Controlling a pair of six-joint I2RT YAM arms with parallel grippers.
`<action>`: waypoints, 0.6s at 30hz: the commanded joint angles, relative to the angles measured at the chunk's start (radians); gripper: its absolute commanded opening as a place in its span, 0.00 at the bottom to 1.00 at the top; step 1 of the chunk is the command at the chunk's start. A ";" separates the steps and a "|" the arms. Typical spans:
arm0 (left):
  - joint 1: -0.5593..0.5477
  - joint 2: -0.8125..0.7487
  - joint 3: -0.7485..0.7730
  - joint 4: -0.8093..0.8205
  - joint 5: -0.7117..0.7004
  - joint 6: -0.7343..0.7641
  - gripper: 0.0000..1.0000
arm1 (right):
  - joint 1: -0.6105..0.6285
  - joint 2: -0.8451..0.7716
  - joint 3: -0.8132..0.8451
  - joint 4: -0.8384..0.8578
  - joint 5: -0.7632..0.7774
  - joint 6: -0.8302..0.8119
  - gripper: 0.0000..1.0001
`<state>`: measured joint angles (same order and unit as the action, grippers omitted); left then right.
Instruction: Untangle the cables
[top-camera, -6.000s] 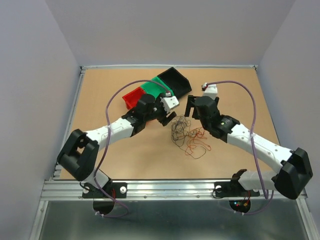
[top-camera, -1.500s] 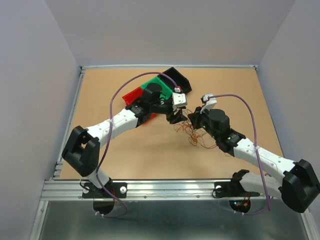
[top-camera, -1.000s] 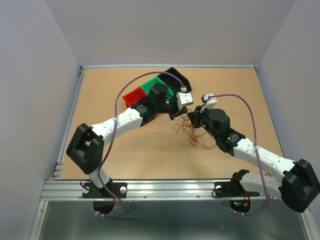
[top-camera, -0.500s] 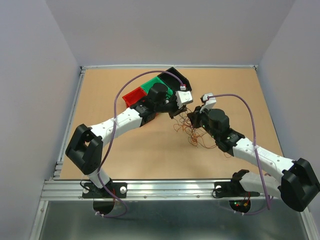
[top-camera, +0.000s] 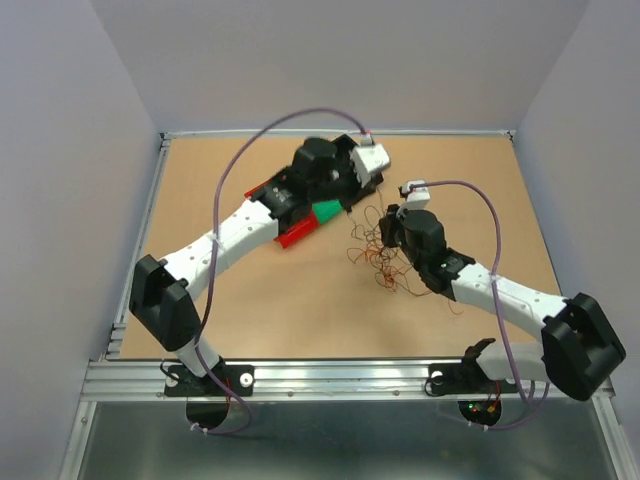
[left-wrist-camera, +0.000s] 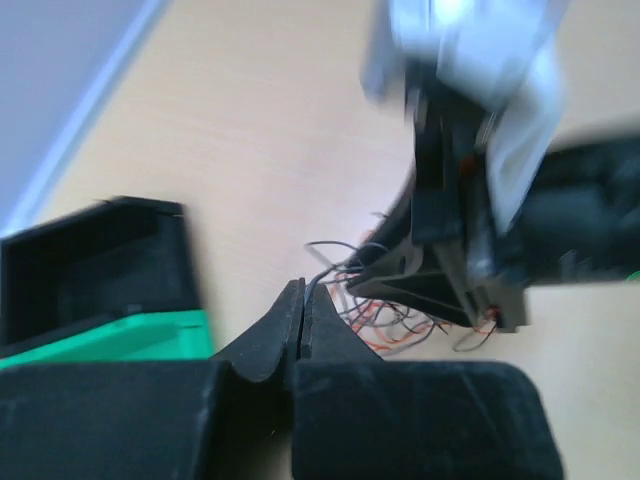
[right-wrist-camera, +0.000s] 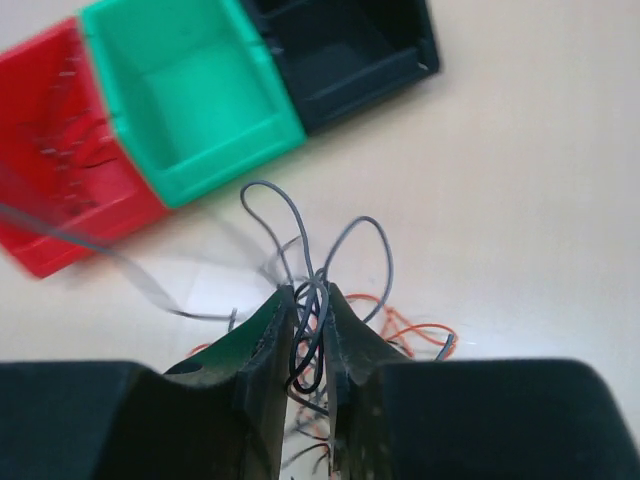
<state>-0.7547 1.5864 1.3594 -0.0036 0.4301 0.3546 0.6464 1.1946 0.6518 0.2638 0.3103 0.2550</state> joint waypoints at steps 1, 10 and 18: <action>0.014 -0.138 0.506 -0.040 -0.204 -0.112 0.00 | -0.068 0.111 0.081 -0.061 0.195 0.044 0.23; 0.023 -0.080 0.958 0.032 -0.530 -0.148 0.00 | -0.238 0.123 0.048 -0.130 0.213 0.142 0.25; 0.086 0.055 0.923 0.094 -0.530 -0.083 0.00 | -0.241 -0.067 -0.018 -0.136 0.193 0.174 0.69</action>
<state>-0.7071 1.4235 2.3272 0.1802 -0.0849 0.2634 0.4061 1.2205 0.6693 0.1116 0.4870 0.4004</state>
